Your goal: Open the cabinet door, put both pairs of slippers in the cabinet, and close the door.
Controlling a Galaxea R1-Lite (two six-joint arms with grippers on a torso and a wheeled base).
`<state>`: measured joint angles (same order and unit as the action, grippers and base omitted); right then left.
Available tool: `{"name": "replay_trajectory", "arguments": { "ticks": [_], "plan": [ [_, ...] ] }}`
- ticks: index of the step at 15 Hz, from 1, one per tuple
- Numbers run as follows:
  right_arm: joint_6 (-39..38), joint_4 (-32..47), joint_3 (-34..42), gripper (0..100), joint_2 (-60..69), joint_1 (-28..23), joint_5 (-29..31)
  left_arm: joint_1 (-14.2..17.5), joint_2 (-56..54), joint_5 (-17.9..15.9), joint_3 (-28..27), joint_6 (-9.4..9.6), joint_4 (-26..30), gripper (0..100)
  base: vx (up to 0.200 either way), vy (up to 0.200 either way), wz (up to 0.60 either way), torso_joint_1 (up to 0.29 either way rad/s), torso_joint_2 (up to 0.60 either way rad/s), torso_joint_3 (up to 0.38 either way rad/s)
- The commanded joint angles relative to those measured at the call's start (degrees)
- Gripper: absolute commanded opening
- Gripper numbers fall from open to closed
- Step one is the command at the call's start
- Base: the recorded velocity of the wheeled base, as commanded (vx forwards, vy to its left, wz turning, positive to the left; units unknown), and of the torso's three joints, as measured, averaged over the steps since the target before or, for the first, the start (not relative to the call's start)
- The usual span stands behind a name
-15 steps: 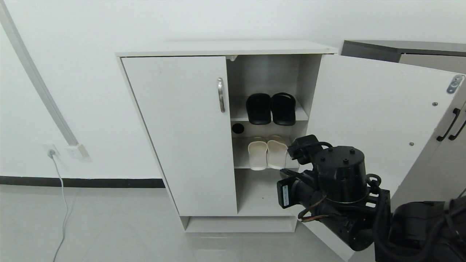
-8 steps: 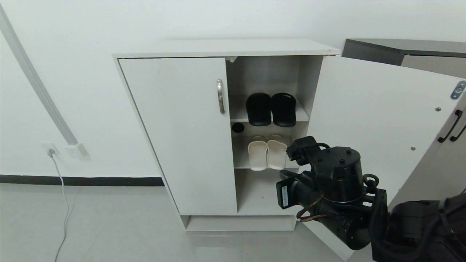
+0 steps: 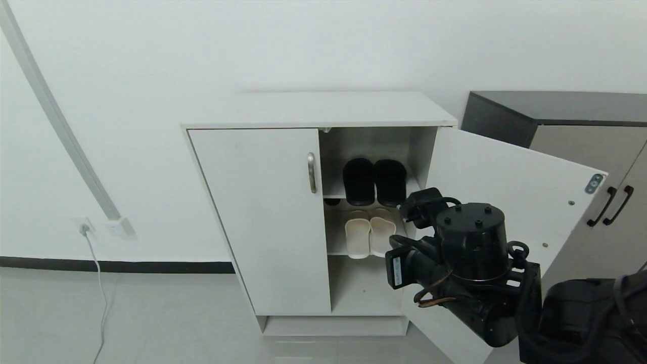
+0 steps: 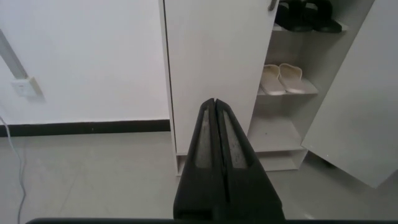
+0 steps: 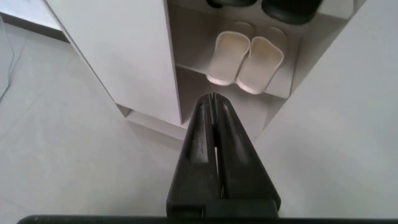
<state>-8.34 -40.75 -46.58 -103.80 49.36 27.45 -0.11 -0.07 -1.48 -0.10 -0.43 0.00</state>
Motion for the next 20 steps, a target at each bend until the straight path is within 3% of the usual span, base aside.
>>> {"name": "replay_trajectory", "arguments": {
  "ticks": [1, 20],
  "plan": [
    [0.0, 0.0, 0.0, 0, -0.1, 0.0, 0.1, 0.0, 0.1, 0.0, 0.0, 0.08, 0.0, 0, 0.0, 0.0, 0.0, 0.139, -0.46, -0.334],
    [0.2, 0.0, 1.2, 0, 0.3, 0.1, 0.0, 0.0, 0.1, 0.0, 0.0, 0.16, 0.0, 0, 0.0, 0.0, 0.0, 0.199, -0.52, -0.32]
  ]
}}
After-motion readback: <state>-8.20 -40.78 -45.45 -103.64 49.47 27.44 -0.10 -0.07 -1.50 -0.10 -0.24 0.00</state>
